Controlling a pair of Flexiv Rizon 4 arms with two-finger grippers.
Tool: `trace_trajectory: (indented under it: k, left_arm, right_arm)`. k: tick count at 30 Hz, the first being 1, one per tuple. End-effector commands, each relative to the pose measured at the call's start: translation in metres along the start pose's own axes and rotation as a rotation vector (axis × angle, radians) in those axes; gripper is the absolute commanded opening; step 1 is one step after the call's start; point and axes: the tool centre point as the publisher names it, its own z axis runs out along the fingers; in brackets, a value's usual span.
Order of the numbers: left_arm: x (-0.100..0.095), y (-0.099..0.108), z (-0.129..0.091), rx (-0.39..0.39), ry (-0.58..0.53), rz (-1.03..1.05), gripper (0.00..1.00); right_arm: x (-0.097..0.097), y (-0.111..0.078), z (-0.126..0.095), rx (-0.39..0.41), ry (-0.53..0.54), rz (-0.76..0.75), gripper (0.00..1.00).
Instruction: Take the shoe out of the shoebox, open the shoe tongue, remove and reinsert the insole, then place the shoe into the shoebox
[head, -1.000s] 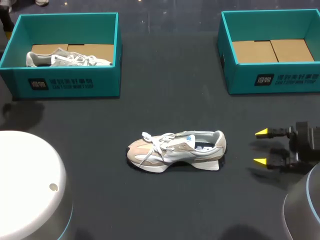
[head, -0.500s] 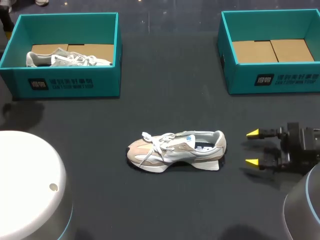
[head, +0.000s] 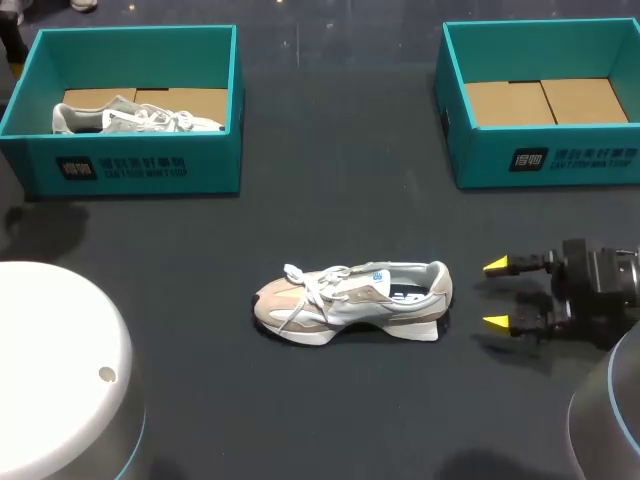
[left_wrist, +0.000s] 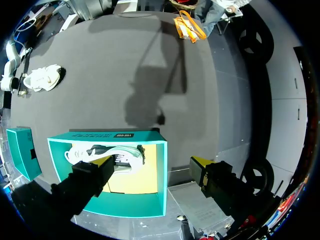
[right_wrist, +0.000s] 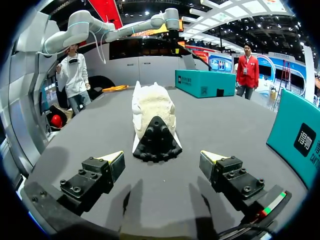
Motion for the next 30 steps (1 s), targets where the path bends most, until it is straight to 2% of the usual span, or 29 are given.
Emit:
trace_trajectory:
  k: [1,8,30]
  left_arm:
    - [0.000,0.000,0.000,0.000,0.002,0.001,1.00]
    - [0.000,0.000,0.000,0.000,0.002,0.001,1.00]
    - [0.000,0.000,0.000,0.000,0.002,0.001,1.00]
  right_arm:
    - [-0.009,0.000,0.021,0.005,0.025,0.003,1.00]
    - [-0.008,0.002,0.035,0.029,0.048,-0.005,1.00]
    - [0.001,0.008,0.060,0.008,0.061,-0.038,1.00]
